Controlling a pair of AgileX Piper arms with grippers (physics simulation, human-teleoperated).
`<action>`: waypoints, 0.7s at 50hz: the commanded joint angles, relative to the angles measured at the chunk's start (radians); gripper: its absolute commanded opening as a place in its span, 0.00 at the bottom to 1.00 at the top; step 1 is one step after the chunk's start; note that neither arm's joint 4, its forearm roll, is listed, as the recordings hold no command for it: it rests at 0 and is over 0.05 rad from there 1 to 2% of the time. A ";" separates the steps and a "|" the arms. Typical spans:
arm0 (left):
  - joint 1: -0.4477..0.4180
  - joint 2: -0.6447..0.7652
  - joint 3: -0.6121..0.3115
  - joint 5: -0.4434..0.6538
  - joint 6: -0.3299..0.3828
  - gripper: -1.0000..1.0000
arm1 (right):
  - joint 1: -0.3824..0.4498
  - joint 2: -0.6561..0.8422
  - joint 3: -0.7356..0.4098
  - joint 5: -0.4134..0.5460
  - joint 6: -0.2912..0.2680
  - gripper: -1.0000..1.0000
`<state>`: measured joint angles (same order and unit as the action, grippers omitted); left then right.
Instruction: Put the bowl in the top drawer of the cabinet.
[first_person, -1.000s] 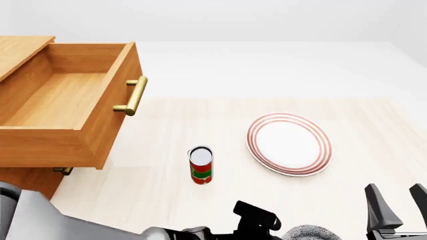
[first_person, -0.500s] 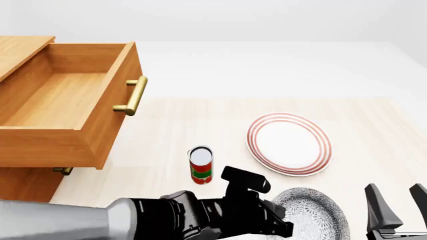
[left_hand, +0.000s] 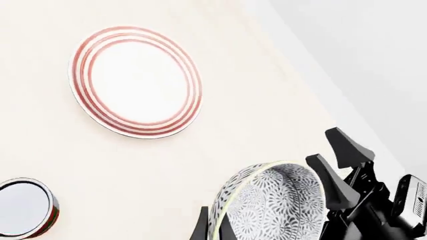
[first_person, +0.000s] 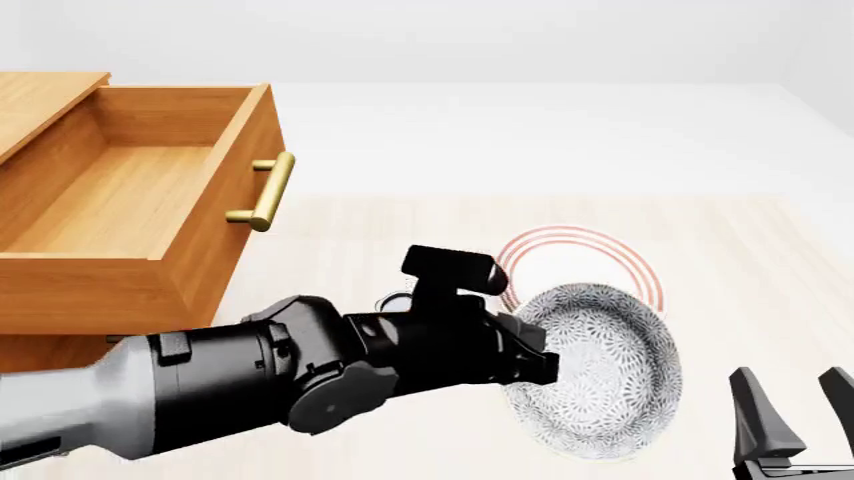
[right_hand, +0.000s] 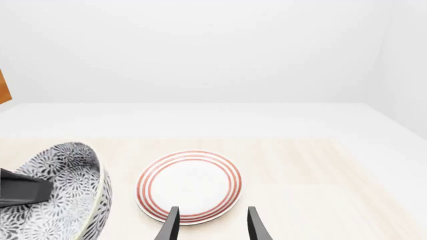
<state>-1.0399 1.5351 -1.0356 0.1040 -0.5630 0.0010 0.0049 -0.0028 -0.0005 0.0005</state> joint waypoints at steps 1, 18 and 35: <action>0.048 -0.078 -0.064 0.099 0.032 0.00 | 0.000 0.000 0.000 0.000 -0.001 1.00; 0.103 -0.158 -0.142 0.204 0.076 0.00 | 0.000 0.000 0.000 0.000 -0.001 1.00; 0.178 -0.242 -0.230 0.308 0.109 0.00 | 0.000 0.000 0.000 0.000 -0.001 1.00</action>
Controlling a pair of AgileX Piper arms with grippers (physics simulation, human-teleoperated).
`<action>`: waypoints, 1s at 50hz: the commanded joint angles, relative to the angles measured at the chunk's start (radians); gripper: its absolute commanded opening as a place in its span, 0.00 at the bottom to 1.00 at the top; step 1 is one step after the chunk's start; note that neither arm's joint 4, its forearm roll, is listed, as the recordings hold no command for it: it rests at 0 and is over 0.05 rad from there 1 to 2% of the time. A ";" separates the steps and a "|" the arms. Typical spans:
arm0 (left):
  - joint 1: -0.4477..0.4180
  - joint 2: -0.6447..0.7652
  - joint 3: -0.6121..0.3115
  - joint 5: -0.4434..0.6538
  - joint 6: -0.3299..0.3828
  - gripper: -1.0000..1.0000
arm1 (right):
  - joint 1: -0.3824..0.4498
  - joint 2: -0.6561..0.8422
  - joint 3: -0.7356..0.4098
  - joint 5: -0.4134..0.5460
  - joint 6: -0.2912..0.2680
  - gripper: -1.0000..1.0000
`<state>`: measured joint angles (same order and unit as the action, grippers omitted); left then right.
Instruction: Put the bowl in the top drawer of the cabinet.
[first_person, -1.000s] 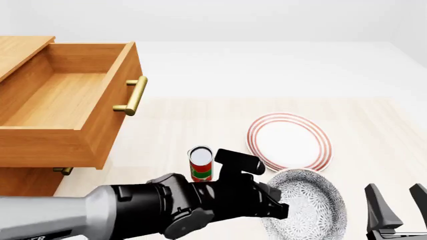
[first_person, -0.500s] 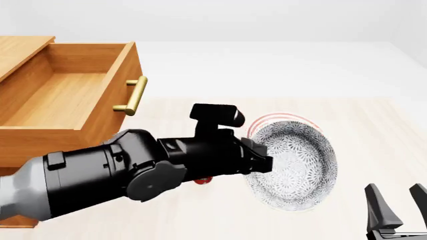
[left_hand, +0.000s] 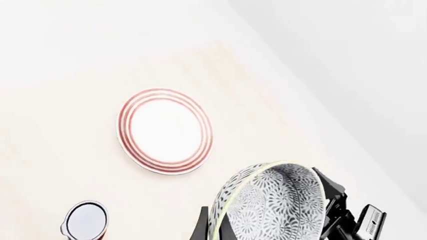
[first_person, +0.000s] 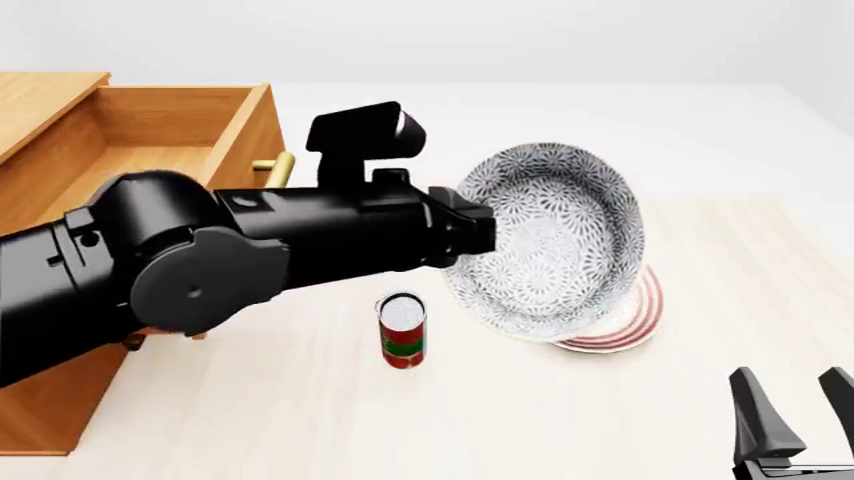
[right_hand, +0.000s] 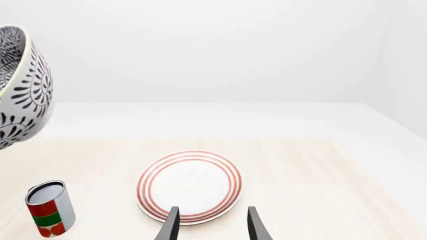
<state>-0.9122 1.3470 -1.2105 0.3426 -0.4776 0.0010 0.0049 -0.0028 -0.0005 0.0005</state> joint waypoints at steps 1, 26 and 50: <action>0.053 -0.056 -0.058 0.074 0.025 0.00 | 0.000 0.000 0.000 0.000 -0.001 1.00; 0.160 -0.154 -0.094 0.156 0.047 0.00 | 0.000 0.000 0.000 0.000 -0.001 1.00; 0.281 -0.237 -0.139 0.233 0.058 0.00 | 0.000 0.000 0.000 0.000 -0.001 1.00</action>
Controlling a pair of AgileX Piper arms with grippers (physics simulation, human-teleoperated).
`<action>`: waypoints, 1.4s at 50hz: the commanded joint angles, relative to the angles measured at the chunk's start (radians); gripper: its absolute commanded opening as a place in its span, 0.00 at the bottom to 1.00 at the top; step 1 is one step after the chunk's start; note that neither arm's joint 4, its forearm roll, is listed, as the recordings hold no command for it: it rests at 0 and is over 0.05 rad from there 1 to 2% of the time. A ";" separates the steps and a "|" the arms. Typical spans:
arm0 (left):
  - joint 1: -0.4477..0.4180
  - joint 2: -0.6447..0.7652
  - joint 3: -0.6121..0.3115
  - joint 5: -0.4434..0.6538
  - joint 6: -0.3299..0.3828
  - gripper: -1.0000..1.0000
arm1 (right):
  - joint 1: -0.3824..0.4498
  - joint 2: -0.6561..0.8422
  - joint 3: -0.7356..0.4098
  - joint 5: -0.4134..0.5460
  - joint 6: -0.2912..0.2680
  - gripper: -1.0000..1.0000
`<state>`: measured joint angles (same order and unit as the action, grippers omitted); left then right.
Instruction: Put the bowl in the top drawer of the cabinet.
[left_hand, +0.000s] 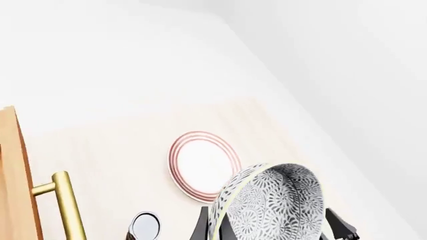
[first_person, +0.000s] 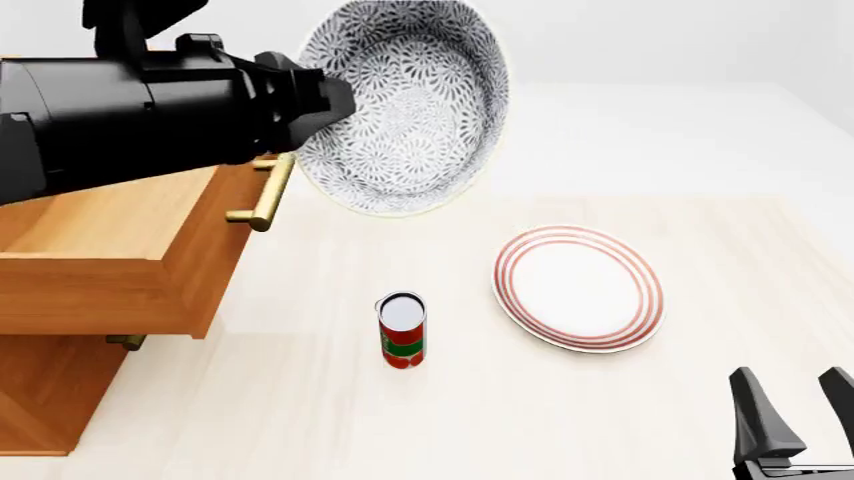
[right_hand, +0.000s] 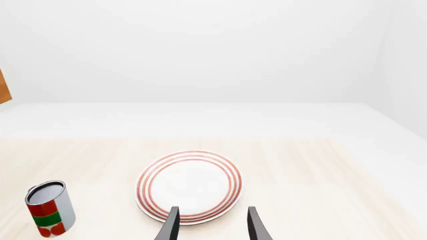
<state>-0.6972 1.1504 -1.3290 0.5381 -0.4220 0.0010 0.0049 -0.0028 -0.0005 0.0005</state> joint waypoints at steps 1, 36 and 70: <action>0.080 -0.046 -0.020 0.042 -0.004 0.00 | 0.000 0.000 0.000 0.000 -0.001 1.00; 0.279 -0.142 -0.045 0.124 -0.040 0.00 | 0.000 0.000 0.000 0.000 -0.001 1.00; 0.522 -0.188 -0.023 0.167 -0.042 0.00 | 0.000 0.000 0.000 0.000 -0.001 1.00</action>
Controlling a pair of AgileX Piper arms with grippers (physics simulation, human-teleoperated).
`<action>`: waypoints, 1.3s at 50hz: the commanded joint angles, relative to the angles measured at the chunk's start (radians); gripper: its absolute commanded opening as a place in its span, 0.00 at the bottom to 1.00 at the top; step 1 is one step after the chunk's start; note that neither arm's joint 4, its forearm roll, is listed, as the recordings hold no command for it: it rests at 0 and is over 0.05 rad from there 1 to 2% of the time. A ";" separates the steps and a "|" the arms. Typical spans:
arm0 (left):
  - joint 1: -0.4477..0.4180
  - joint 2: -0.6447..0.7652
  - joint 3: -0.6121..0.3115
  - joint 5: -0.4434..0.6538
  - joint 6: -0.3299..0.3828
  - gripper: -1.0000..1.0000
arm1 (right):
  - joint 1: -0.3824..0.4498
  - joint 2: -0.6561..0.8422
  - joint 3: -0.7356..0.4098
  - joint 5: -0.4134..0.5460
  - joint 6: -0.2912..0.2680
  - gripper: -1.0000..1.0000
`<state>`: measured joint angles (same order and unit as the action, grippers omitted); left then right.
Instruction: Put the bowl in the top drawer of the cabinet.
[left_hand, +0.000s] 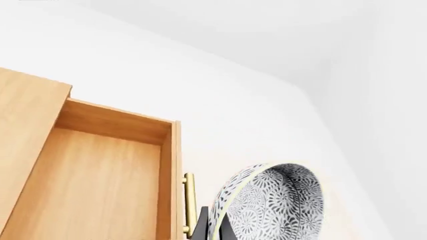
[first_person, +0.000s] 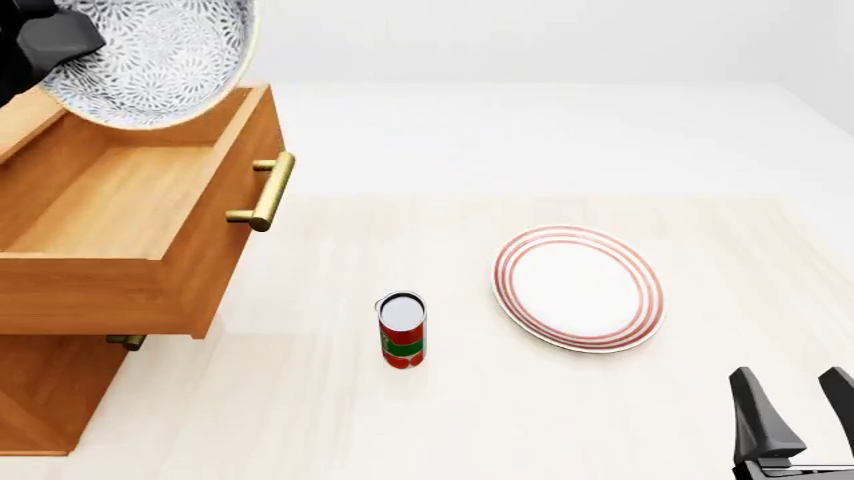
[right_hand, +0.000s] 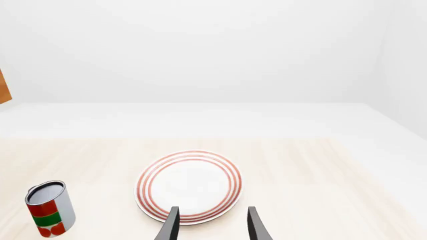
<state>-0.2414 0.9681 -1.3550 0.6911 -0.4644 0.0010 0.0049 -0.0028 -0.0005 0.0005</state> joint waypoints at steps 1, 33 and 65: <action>0.075 -0.003 0.003 0.013 0.000 0.00 | 0.000 0.000 0.000 0.000 -0.001 1.00; 0.251 0.056 0.067 -0.059 -0.016 0.00 | 0.000 0.000 0.000 0.000 -0.001 1.00; 0.330 0.099 0.105 -0.064 -0.009 0.00 | 0.000 0.000 0.000 0.000 -0.001 1.00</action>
<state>0.0654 1.0570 -1.2547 0.6219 -0.4751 0.0010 0.0049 -0.0028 -0.0005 0.0005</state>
